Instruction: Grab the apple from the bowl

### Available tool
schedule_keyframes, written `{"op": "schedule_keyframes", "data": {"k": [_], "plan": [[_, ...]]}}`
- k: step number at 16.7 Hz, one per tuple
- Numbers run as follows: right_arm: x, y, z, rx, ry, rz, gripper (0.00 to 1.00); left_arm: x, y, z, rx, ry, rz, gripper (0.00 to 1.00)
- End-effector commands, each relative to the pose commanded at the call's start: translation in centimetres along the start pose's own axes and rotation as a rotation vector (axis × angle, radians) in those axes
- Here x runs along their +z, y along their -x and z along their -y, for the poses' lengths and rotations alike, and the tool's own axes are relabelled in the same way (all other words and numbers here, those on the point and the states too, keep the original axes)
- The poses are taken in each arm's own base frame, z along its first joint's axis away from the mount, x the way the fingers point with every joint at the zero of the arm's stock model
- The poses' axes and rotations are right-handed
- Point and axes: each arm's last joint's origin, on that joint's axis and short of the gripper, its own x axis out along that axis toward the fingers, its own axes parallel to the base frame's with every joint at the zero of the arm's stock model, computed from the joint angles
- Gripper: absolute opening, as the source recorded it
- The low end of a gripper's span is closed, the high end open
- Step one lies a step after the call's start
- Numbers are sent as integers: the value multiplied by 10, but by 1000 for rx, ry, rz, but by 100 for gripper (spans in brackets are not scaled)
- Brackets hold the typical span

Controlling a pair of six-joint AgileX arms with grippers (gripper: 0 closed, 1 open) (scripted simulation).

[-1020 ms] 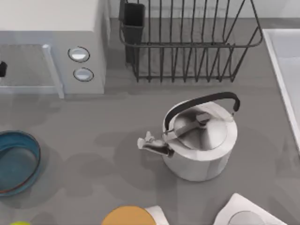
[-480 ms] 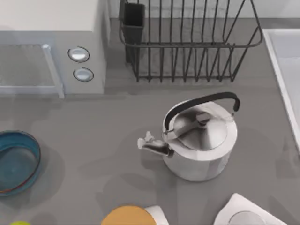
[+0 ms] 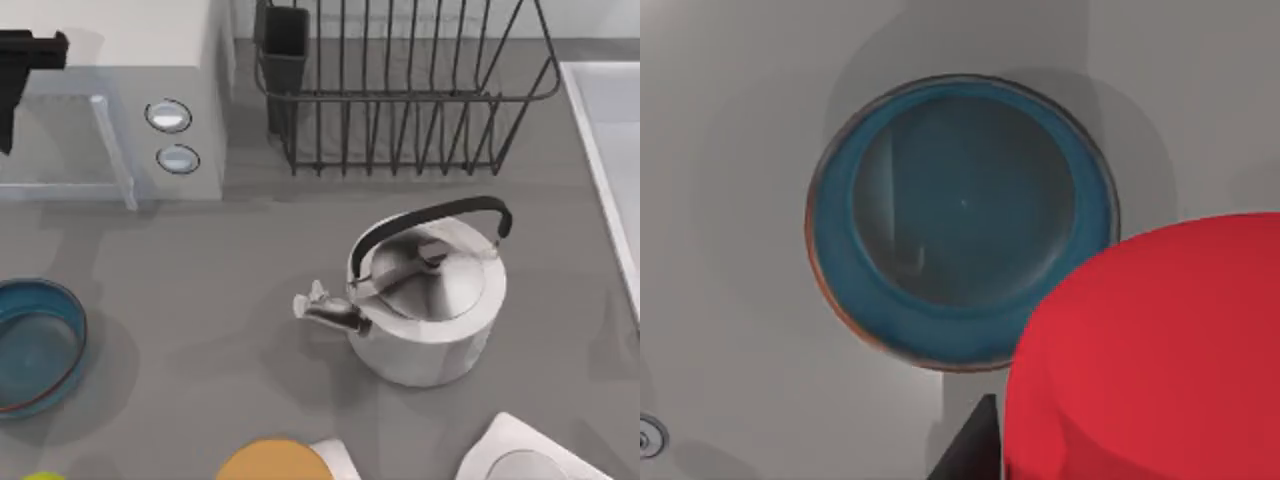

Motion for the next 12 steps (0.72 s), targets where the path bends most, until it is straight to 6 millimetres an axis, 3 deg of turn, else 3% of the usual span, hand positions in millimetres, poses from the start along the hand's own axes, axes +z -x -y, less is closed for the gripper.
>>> {"op": "schedule_keyframes", "data": {"k": [3, 5, 7, 9, 12], "plan": [[0, 0, 0, 0, 0, 0, 100, 37, -38, 81, -1, 0, -39, 0], [0, 0, 0, 0, 0, 0, 100, 46, -62, 135, 0, 1, -49, 0], [0, 0, 0, 0, 0, 0, 100, 48, -80, 173, -3, 2, -46, 0], [0, 0, 0, 0, 0, 0, 100, 48, -89, 192, -7, 2, -42, 0], [0, 0, 0, 0, 0, 0, 100, 48, -89, 193, -7, 2, -42, 0]]}}
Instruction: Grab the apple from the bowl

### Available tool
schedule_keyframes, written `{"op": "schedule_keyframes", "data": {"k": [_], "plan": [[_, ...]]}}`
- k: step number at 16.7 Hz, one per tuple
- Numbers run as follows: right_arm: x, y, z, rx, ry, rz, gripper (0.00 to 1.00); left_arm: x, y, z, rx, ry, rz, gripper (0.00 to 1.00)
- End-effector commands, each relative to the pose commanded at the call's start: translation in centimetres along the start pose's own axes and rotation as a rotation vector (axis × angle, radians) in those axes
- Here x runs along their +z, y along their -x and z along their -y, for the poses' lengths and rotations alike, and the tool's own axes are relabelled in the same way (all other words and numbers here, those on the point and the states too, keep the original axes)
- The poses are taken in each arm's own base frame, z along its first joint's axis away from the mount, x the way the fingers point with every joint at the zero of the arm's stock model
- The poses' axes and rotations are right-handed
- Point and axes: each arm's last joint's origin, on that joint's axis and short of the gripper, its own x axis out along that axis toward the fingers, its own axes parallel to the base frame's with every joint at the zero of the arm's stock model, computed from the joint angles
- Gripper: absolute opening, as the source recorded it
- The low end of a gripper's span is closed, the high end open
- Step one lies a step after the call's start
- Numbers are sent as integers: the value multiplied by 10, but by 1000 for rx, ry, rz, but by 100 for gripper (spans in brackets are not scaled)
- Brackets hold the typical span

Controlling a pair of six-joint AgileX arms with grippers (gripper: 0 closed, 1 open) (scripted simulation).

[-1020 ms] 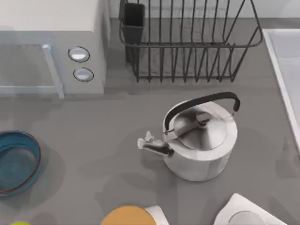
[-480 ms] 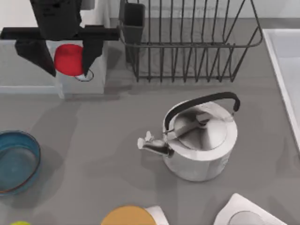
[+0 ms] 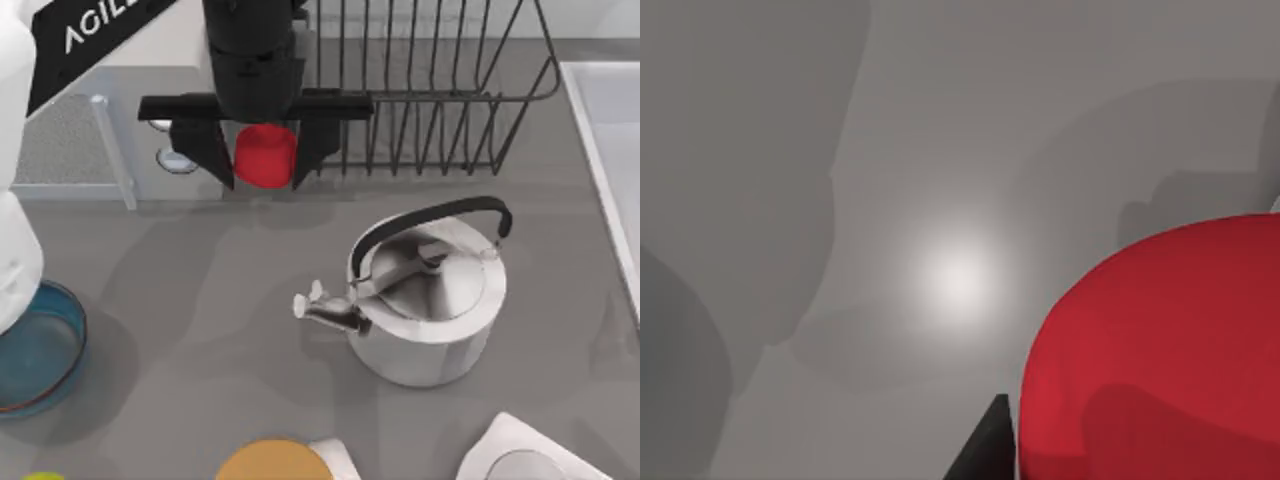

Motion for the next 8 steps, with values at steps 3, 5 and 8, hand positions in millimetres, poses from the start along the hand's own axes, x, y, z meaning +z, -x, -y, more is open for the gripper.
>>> {"op": "schedule_keyframes", "data": {"k": [3, 5, 8], "plan": [[0, 0, 0, 0, 0, 0, 100, 1, -5, -2, 5, 4, -6, 0], [0, 0, 0, 0, 0, 0, 100, 5, -18, -4, 13, 14, -11, 0], [0, 0, 0, 0, 0, 0, 100, 9, -47, -8, 24, 29, -16, 0]]}}
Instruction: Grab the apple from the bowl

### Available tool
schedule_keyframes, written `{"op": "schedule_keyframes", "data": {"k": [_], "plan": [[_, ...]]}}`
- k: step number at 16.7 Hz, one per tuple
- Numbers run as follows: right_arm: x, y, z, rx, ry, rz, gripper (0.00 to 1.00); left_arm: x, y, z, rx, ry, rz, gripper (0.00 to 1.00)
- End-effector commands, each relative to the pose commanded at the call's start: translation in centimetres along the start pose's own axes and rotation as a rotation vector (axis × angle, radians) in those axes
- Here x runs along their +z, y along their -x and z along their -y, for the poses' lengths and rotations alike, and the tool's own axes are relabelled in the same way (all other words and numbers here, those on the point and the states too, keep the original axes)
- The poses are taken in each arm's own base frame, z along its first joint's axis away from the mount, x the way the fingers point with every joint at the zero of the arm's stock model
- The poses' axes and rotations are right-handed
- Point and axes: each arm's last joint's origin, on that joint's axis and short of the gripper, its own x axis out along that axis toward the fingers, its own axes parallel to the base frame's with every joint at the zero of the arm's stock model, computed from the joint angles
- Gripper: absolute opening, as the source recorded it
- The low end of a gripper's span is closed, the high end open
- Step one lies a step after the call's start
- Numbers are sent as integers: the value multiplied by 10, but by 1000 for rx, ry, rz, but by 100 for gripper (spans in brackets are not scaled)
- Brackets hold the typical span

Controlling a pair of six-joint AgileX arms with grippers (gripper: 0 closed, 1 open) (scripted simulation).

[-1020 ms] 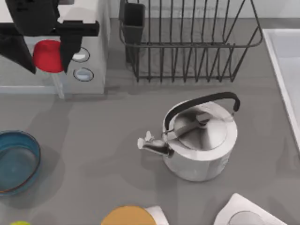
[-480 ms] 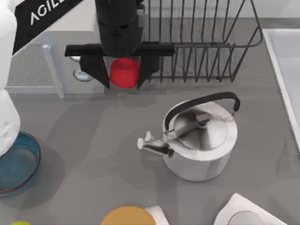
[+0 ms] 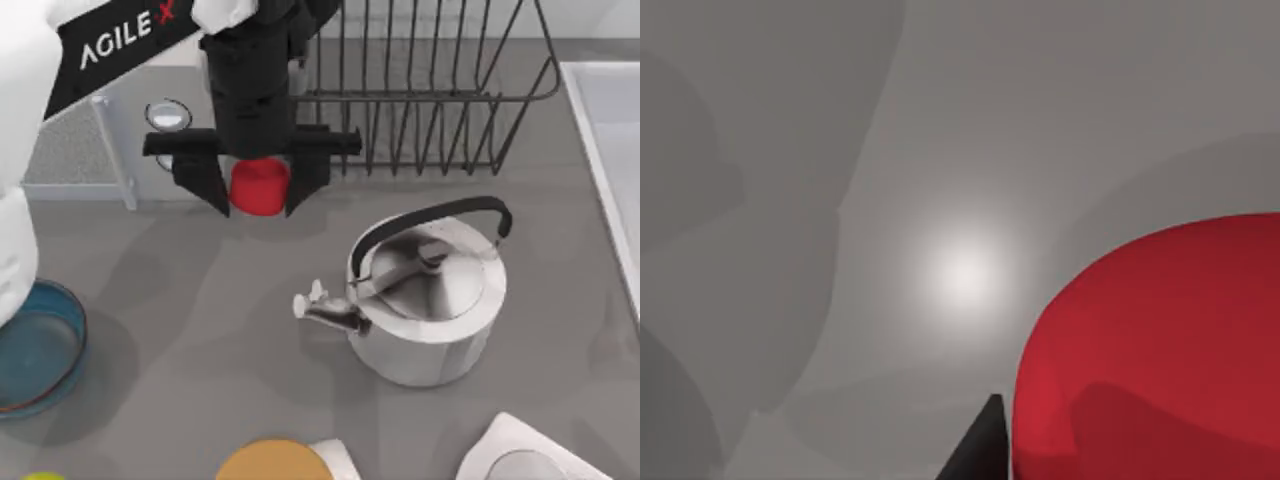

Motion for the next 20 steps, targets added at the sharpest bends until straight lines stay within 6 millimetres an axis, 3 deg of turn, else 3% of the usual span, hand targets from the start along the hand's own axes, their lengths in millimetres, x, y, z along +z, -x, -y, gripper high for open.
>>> {"op": "schedule_keyframes", "data": {"k": [6, 12, 20], "plan": [[0, 0, 0, 0, 0, 0, 100, -4, -55, 4, -10, -11, 8, 0], [0, 0, 0, 0, 0, 0, 100, -9, -62, 9, -24, -29, 16, 0], [0, 0, 0, 0, 0, 0, 100, -9, -62, 9, -24, -29, 16, 60]]}}
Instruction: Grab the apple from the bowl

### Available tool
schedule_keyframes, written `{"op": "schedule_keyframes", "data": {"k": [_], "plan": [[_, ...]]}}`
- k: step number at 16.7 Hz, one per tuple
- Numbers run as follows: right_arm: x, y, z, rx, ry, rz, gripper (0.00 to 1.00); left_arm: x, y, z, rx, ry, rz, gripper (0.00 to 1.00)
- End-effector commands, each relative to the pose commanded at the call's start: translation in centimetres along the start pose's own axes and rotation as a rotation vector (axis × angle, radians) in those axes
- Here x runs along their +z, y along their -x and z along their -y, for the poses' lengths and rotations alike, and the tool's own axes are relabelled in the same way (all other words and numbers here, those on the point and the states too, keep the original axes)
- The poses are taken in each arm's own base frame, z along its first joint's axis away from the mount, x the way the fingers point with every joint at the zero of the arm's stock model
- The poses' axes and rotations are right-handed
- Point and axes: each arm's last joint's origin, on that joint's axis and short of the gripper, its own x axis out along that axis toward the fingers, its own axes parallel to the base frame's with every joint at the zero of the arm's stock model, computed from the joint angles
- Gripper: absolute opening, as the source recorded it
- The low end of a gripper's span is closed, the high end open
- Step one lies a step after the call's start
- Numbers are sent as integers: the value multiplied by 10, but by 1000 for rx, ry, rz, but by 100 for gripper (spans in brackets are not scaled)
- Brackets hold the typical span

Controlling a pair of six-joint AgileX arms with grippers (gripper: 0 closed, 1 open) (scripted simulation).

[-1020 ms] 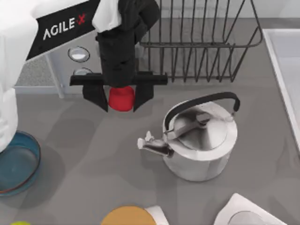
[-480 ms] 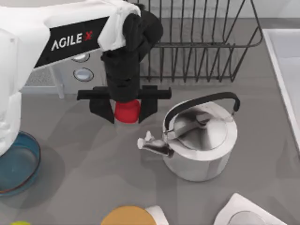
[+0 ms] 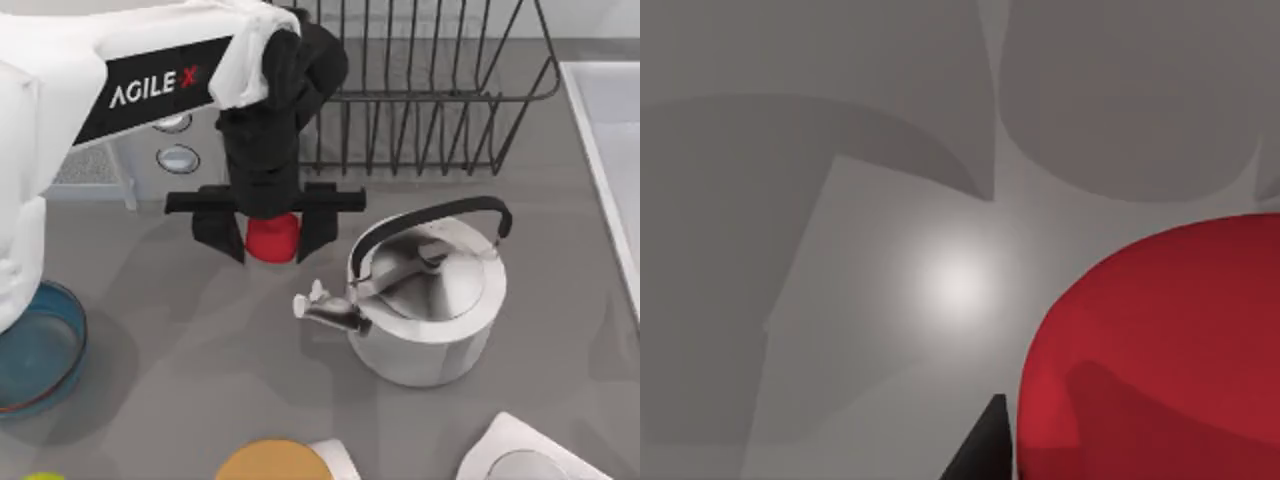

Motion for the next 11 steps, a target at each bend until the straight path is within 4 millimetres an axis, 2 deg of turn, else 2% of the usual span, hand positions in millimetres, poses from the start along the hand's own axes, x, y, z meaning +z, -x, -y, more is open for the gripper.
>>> {"op": "schedule_keyframes", "data": {"k": [5, 11], "plan": [[0, 0, 0, 0, 0, 0, 100, 0, 0, 0, 0, 0, 0, 98], [0, 0, 0, 0, 0, 0, 100, 0, 0, 0, 0, 0, 0, 100]]}}
